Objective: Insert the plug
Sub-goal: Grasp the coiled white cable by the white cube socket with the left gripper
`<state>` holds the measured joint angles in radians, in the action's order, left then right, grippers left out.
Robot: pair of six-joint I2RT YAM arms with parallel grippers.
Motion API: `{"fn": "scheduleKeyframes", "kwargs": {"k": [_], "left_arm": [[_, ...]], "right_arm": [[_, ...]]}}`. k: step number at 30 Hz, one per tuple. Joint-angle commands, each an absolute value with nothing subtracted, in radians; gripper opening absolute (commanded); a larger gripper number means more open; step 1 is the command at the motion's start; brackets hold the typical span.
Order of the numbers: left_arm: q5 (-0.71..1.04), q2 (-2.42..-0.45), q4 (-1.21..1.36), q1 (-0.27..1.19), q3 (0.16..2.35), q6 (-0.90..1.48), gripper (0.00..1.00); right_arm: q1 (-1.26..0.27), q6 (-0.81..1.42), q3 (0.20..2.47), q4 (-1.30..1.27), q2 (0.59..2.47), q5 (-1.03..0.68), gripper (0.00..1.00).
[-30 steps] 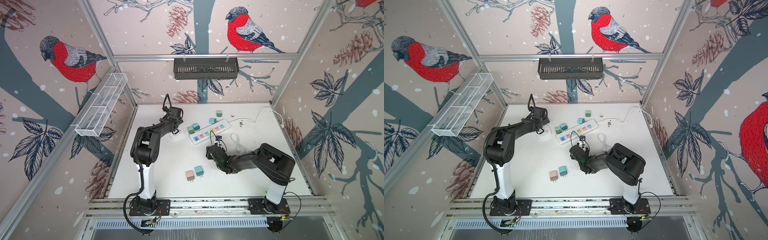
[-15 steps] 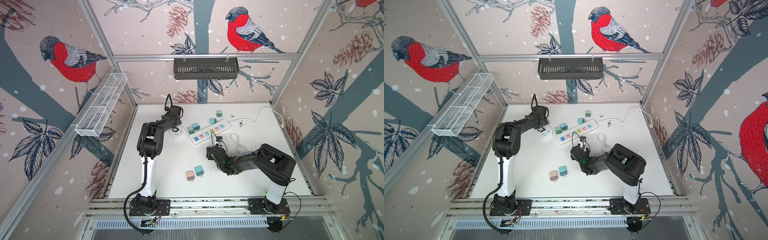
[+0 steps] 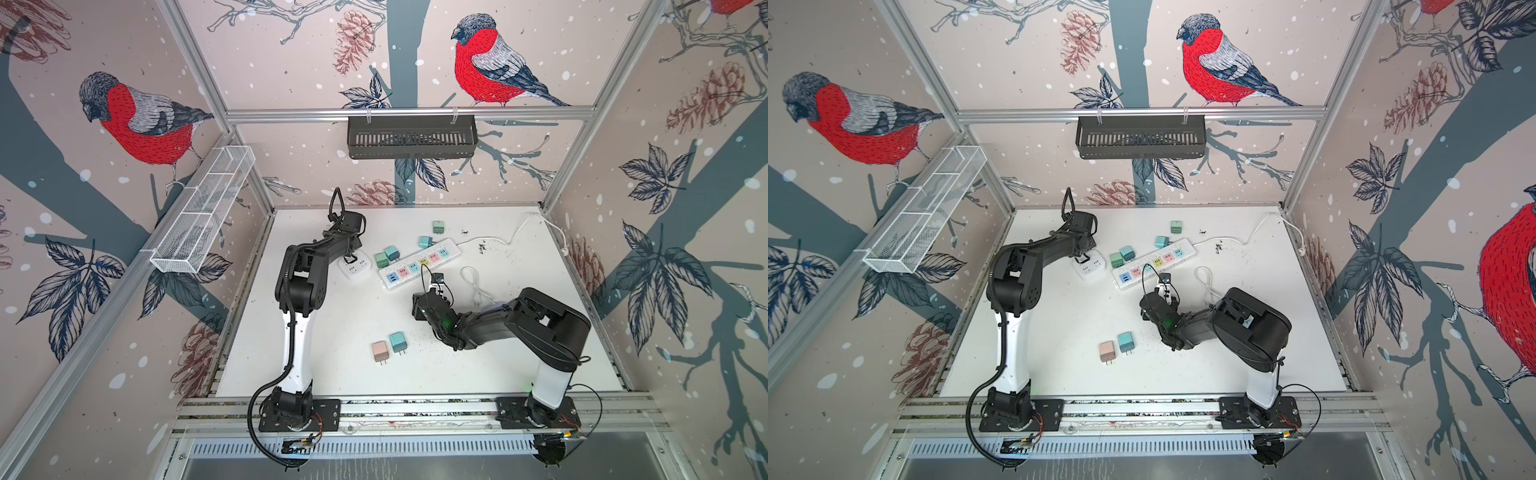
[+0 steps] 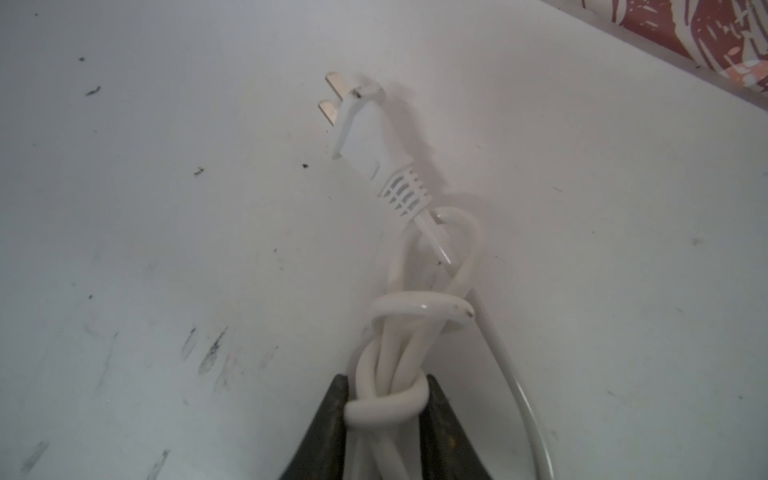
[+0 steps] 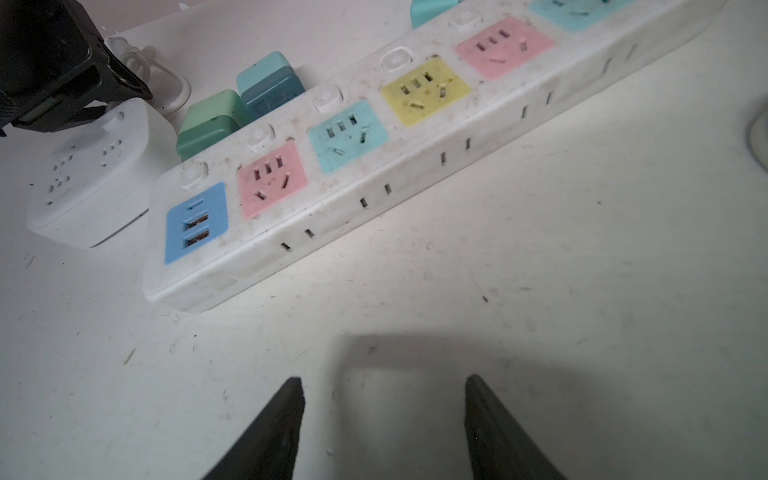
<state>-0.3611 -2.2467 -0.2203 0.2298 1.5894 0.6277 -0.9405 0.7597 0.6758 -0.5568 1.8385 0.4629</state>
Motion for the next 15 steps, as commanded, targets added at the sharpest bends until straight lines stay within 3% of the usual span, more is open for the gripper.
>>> {"fn": "scheduleKeyframes", "kwargs": {"k": [1, 8, 15], "left_arm": [[-0.313, -2.215, -0.264, 0.229, 1.555, 0.630, 0.00], [-0.363, -2.088, -0.239, 0.248, 1.467, 0.628, 0.00], [-0.690, -1.848, -0.294, 0.364, 1.346, 0.711, 0.00]], "right_arm": [[-0.942, 0.785, 0.672, -0.402, 1.853, 0.371, 0.62], [-0.946, 0.787, 0.652, -0.414, 1.834, 0.374, 0.61], [-0.947, 0.777, 0.611, -0.461, 1.789, 0.383, 0.61]]}}
